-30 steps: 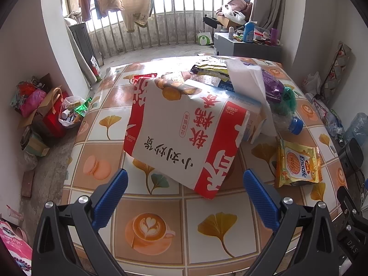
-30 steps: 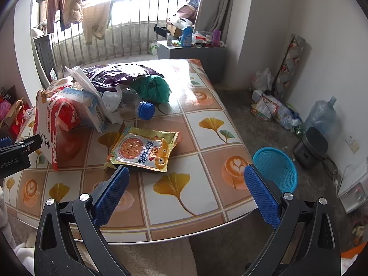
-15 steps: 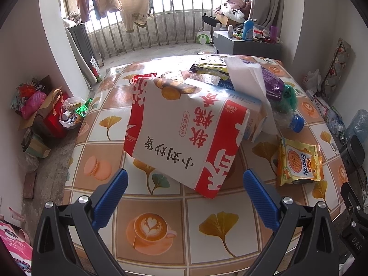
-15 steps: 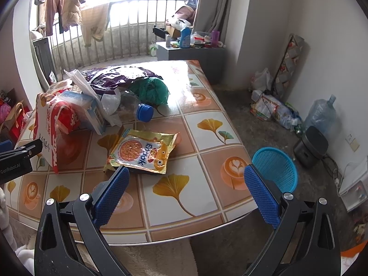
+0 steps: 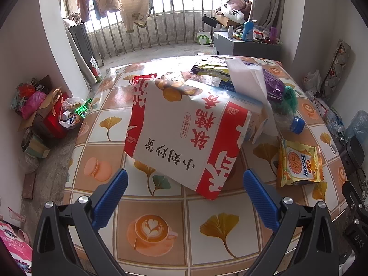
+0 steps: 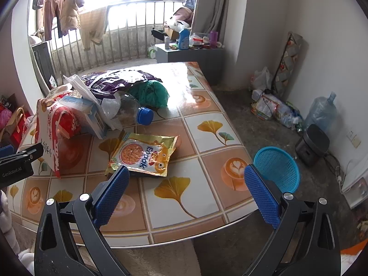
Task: Collect trash
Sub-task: 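Move both tools toward the yellow Enaak biscuit packet on the table, then grasp the yellow Enaak packet with the left tool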
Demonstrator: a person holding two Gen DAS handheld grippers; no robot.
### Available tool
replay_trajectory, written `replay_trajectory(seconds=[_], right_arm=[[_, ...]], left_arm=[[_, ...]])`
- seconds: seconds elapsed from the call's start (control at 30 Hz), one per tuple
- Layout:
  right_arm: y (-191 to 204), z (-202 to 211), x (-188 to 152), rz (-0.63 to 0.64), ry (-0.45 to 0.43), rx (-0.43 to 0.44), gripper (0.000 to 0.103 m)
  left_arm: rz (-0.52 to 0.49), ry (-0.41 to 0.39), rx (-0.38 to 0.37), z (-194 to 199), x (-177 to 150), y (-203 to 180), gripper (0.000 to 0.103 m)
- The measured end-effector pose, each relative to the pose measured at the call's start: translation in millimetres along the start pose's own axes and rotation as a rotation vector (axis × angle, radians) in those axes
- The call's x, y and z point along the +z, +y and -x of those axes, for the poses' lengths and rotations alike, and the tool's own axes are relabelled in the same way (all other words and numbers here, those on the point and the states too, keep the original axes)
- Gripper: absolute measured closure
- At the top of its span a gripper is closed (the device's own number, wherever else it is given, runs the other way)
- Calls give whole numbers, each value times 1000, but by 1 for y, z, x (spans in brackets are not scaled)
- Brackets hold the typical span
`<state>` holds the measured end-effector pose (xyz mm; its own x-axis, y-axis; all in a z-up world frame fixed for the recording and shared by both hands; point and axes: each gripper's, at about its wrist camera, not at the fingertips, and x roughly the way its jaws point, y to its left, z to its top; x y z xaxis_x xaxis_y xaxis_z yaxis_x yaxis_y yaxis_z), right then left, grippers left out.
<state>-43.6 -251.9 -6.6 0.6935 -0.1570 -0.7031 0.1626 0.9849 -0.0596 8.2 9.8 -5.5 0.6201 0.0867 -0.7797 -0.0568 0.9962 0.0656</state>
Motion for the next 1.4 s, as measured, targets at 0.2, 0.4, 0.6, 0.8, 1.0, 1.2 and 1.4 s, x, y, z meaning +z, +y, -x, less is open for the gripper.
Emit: replay_trajectory(seconds=[0.2, 0.4, 0.6, 0.8, 1.0, 1.2, 1.4], right_arm=[[0, -2, 1, -14, -12, 15, 8], [1, -8, 2, -31, 0, 41, 8], [-2, -22, 4, -74, 42, 77, 8], [-10, -41, 5, -167, 99, 142, 13], [-23, -58, 9, -231, 153, 182, 30], [-30, -72, 8, -215, 164, 235, 81], [-22, -80, 4, -127, 154, 306, 101]], left_arm=[[-4, -9, -5, -1, 1, 1, 5], [-27, -46, -60, 0, 2, 1, 5], [-98, -129, -204, 4, 2, 4, 5], [-208, -249, -352, 11, -3, 2, 5], [-254, -245, -529, 11, 2, -19, 5], [-305, -81, -720, -15, 11, -58, 35], [-299, 124, -702, -54, 11, -85, 58]])
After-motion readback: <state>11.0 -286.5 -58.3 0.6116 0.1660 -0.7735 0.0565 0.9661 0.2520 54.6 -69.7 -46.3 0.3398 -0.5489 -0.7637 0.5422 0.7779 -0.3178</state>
